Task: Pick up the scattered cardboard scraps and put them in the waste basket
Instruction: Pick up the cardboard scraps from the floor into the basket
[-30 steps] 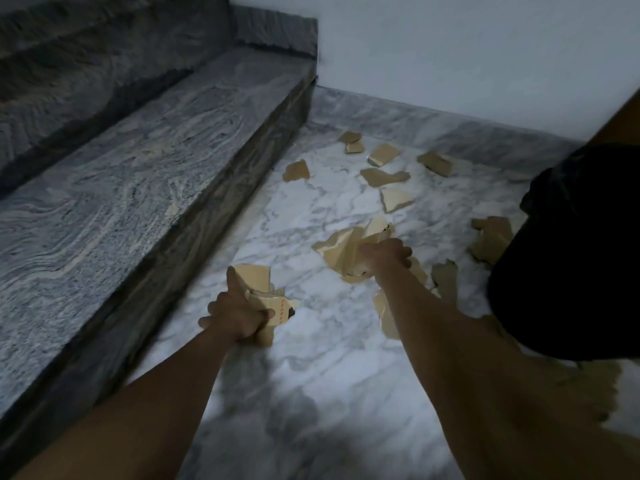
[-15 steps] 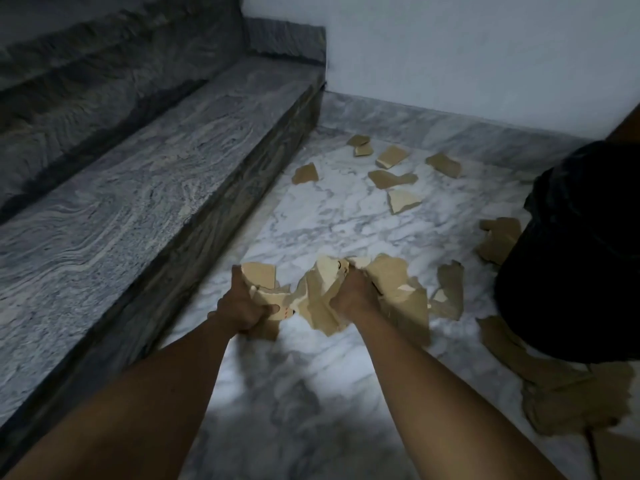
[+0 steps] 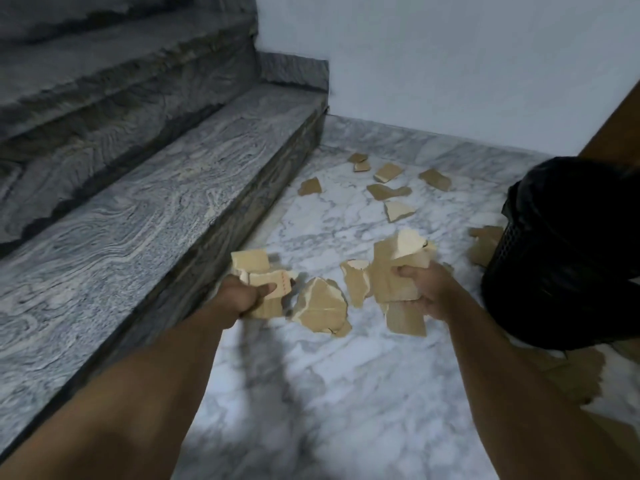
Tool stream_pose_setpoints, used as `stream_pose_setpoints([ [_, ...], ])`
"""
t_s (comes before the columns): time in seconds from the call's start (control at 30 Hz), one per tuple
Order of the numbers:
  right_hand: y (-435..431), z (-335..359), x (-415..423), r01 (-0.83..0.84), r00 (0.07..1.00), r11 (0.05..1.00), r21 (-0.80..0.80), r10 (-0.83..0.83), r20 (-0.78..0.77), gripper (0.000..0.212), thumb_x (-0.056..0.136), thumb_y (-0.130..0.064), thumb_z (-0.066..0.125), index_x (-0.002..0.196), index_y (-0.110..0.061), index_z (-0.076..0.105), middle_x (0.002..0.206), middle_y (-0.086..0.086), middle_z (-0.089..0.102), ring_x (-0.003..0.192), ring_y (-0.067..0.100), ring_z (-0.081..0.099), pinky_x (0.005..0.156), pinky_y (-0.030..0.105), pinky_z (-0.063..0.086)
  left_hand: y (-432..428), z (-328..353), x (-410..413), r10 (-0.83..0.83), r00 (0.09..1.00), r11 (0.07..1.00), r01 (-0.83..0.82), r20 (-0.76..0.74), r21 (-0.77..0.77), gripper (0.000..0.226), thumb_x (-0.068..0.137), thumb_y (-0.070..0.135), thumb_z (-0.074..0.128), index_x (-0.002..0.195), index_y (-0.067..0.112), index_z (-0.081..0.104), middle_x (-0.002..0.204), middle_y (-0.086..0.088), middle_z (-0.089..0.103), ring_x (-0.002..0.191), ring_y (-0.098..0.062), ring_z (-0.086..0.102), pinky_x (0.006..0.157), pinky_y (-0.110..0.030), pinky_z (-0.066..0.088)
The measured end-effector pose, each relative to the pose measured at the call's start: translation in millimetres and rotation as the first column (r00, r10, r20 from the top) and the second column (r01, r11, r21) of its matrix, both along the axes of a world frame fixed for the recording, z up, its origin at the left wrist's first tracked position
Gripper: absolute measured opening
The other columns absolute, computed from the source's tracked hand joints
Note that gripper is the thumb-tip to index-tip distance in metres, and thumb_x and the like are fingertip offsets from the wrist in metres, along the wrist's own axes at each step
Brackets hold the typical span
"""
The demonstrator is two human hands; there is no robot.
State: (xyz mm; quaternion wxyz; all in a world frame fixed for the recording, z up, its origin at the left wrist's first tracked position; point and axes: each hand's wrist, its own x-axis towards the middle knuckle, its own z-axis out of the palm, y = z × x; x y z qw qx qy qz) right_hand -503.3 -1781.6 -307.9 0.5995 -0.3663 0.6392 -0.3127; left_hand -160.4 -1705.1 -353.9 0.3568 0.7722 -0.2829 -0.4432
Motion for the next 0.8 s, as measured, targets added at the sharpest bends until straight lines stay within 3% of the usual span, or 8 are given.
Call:
stream_pose_setpoints([
  [0.07, 1.1, -1.7, -10.1, 0.062, 0.998, 0.998, -0.010, -0.062, 0.021, 0.062, 0.059, -0.026, 0.091, 0.112, -0.012, 0.065, 0.113, 0.017, 0.069, 0.094, 0.037, 0.070, 0.070, 0.058, 0.058, -14.1, 11.2, -19.2, -0.123, 0.992, 0.992, 0.123, 0.022, 0.015, 0.060, 0.071, 0.026, 0.089, 0.119, 0.004, 0.061, 0.113, -0.015, 0.069, 0.077, -0.019, 0.066, 0.054, -0.025, 0.055],
  [0.17, 12.1, 1.7, -19.1, 0.127, 0.992, 0.991, 0.030, -0.127, -0.004, 0.048, 0.076, -0.024, 0.081, 0.115, -0.012, 0.057, 0.102, 0.009, 0.065, 0.088, 0.028, 0.064, 0.070, 0.042, 0.055, -28.3, 11.8, -61.2, -0.330, 0.918, 0.942, 0.305, 0.218, 0.140, 0.078, 0.065, 0.042, 0.090, 0.126, 0.006, 0.056, 0.121, -0.009, 0.063, 0.105, -0.026, 0.064, 0.079, -0.032, 0.056],
  [0.3, 20.2, -13.7, -36.8, 0.141, 0.986, 0.988, 0.067, -0.134, -0.103, 0.059, 0.072, -0.029, 0.082, 0.121, -0.004, 0.061, 0.109, 0.015, 0.066, 0.091, 0.033, 0.066, 0.066, 0.033, 0.052, -26.7, -3.2, -103.5, -0.480, 0.803, 0.867, 0.374, 0.353, 0.329, 0.095, 0.066, 0.041, 0.081, 0.141, 0.002, 0.037, 0.130, -0.010, 0.052, 0.116, -0.028, 0.057, 0.081, -0.031, 0.050],
  [0.4, 28.9, -20.9, -41.2, 0.097, 0.974, 0.994, 0.046, -0.086, -0.209, 0.066, 0.073, -0.023, 0.084, 0.128, 0.002, 0.057, 0.108, 0.016, 0.066, 0.080, 0.029, 0.065, 0.045, 0.021, 0.046, -19.9, -14.8, -105.0, -0.500, 0.789, 0.847, 0.360, 0.358, 0.390, 0.087, 0.054, 0.038, 0.068, 0.131, 0.005, 0.047, 0.111, -0.006, 0.057, 0.101, -0.025, 0.061, 0.078, -0.031, 0.055],
  [0.47, 35.3, -21.7, -39.7, 0.039, 0.969, 0.999, 0.032, -0.030, -0.247, 0.072, 0.074, -0.021, 0.083, 0.136, -0.005, 0.051, 0.110, 0.010, 0.063, 0.081, 0.022, 0.061, 0.046, 0.021, 0.044, -18.4, -19.5, -102.8, -0.504, 0.760, 0.851, 0.356, 0.410, 0.387, 0.076, 0.054, 0.041, 0.065, 0.121, 0.009, 0.054, 0.106, -0.002, 0.059, 0.093, -0.022, 0.061, 0.079, -0.031, 0.056],
  [0.53, 41.1, -19.2, -34.6, 0.004, 0.956, 0.999, 0.033, 0.006, -0.295, 0.054, 0.078, -0.017, 0.081, 0.124, -0.007, 0.053, 0.099, 0.004, 0.061, 0.078, 0.016, 0.056, 0.047, 0.022, 0.044, -15.5, -19.6, -103.2, -0.515, 0.741, 0.848, 0.369, 0.431, 0.380, 0.072, 0.058, 0.043, 0.073, 0.120, 0.011, 0.053, 0.113, -0.003, 0.057, 0.101, -0.022, 0.059, 0.087, -0.034, 0.055],
  [0.63, 42.3, -13.4, -24.9, -0.039, 0.951, 0.996, 0.079, 0.061, -0.304, 0.029, 0.085, -0.013, 0.075, 0.102, -0.006, 0.052, 0.077, -0.001, 0.049, 0.065, 0.010, 0.048, 0.050, 0.023, 0.040, -8.5, -13.9, -100.0, -0.430, 0.835, 0.890, 0.330, 0.343, 0.313, 0.073, 0.056, 0.039, 0.086, 0.115, 0.011, 0.054, 0.114, -0.005, 0.059, 0.108, -0.024, 0.059, 0.093, -0.037, 0.054],
  [0.8, 32.4, -1.4, 2.6, -0.107, 0.938, 0.990, 0.093, 0.131, -0.320, 0.052, 0.077, -0.031, 0.081, 0.114, -0.011, 0.049, 0.088, -0.001, 0.052, 0.082, 0.018, 0.054, 0.064, 0.030, 0.047, 6.2, -6.9, -62.5, -0.394, 0.918, 0.899, 0.395, -0.045, 0.187, 0.054, 0.060, 0.010, 0.092, 0.107, 0.003, 0.066, 0.106, -0.007, 0.072, 0.097, -0.023, 0.069, 0.088, -0.034, 0.057],
])
